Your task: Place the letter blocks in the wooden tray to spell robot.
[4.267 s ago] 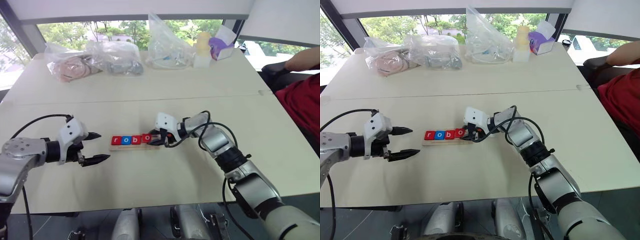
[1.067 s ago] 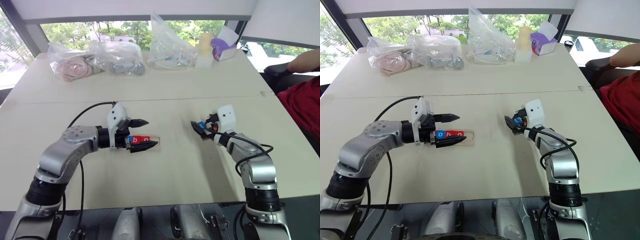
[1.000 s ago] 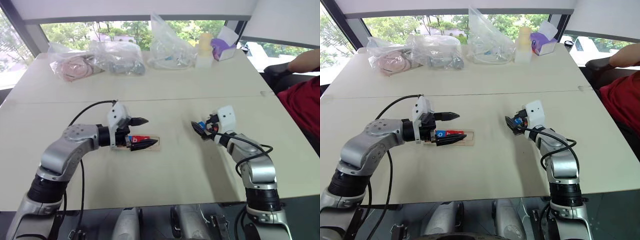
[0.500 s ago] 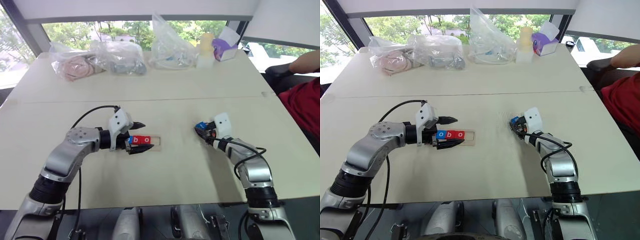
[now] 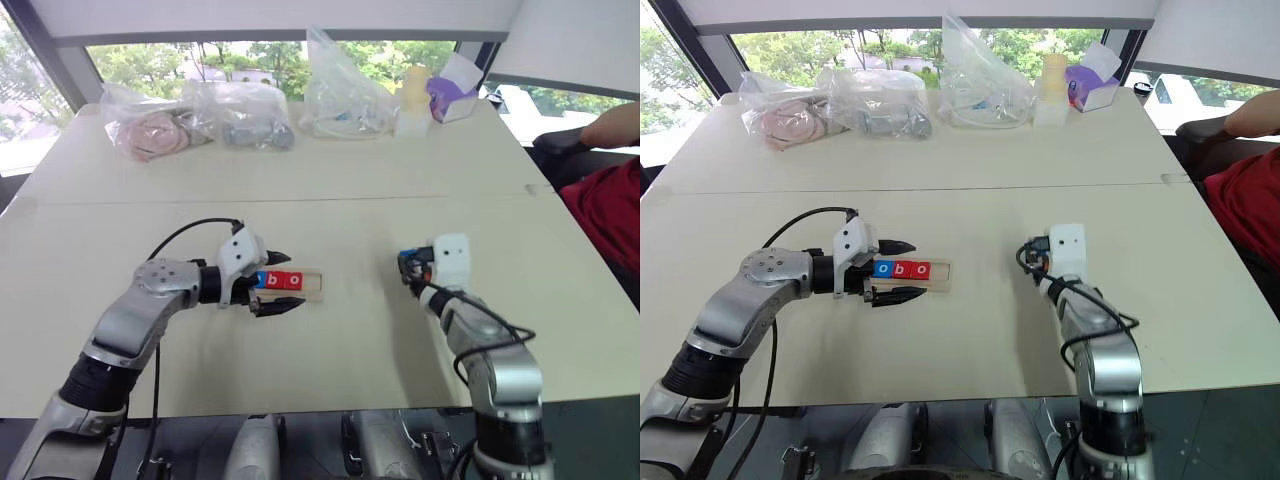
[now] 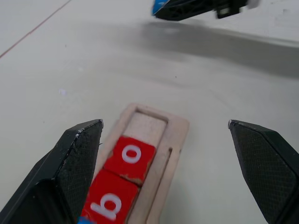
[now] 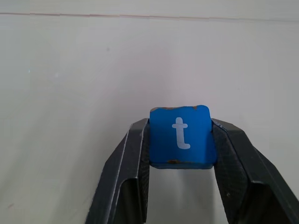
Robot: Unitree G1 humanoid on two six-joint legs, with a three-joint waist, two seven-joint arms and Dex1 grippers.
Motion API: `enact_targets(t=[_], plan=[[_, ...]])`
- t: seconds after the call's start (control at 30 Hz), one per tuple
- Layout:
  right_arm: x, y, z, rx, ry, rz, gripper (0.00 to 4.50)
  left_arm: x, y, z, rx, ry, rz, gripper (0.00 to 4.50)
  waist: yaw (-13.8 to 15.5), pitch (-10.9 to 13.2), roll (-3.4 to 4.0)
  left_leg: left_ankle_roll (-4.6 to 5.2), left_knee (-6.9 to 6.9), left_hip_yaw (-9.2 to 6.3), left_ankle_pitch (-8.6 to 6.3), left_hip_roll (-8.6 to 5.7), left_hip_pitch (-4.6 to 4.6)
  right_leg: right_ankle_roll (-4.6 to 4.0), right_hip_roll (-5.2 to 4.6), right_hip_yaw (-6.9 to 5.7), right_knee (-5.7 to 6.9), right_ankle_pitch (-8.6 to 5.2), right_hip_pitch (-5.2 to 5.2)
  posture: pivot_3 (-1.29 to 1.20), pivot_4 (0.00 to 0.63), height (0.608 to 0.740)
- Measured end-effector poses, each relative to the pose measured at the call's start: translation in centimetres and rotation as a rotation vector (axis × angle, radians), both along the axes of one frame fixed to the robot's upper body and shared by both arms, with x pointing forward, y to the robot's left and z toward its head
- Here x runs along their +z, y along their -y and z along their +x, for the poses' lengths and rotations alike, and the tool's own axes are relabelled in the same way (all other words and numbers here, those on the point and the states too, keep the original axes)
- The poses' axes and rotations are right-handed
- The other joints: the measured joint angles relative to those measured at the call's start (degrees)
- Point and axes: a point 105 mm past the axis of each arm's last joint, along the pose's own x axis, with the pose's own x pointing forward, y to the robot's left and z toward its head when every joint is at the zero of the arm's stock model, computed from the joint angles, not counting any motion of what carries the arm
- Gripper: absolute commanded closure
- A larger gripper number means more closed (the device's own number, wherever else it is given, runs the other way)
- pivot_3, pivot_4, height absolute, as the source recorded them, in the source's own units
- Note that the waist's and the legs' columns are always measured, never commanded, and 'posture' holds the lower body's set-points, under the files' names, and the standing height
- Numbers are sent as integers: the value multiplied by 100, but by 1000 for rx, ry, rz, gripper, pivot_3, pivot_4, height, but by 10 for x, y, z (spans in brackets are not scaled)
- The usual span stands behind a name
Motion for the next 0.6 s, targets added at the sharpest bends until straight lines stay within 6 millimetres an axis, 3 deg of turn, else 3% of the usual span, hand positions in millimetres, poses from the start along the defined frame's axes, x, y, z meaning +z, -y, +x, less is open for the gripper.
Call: enact_targets(t=[0.2, 0.33, 0.4, 0.53, 0.6], plan=[[-6, -18, -17, 27, -96, 35, 2964, 0, 3, 8, -1, 21, 4, 0, -6, 0, 0, 0, 10, -1, 0, -3, 0, -11, -9, 2, 0, -6, 2, 0, 150, 740], [-14, -22, -21, 44, -159, 63, 1343, -3, 5, 8, -11, 23, 8, 0, -16, 0, 0, 0, 4, -1, 0, -3, 0, 0, -5, 0, -1, -2, 2, 0, 150, 740], [-11, -26, -21, 71, -163, 83, 171, -5, 4, 9, -10, 18, 14, 0, -28, 0, -1, 0, 4, -2, 0, -1, 1, 0, 1, 0, -1, -1, 2, 0, 150, 740], [-5, -23, -17, 138, -134, 39, 78, -6, -4, 10, 5, 16, 41, 0, -23, 1, 1, 0, 6, -1, 0, -2, -1, -5, -1, -1, -2, -4, 2, 0, 150, 740], [10, -14, -11, 223, -43, -64, 78, -4, -12, 10, 14, 16, 55, 0, -24, 1, 1, 0, 6, 3, 0, -4, -2, -6, -4, -1, -9, -6, 2, 0, 150, 740]])
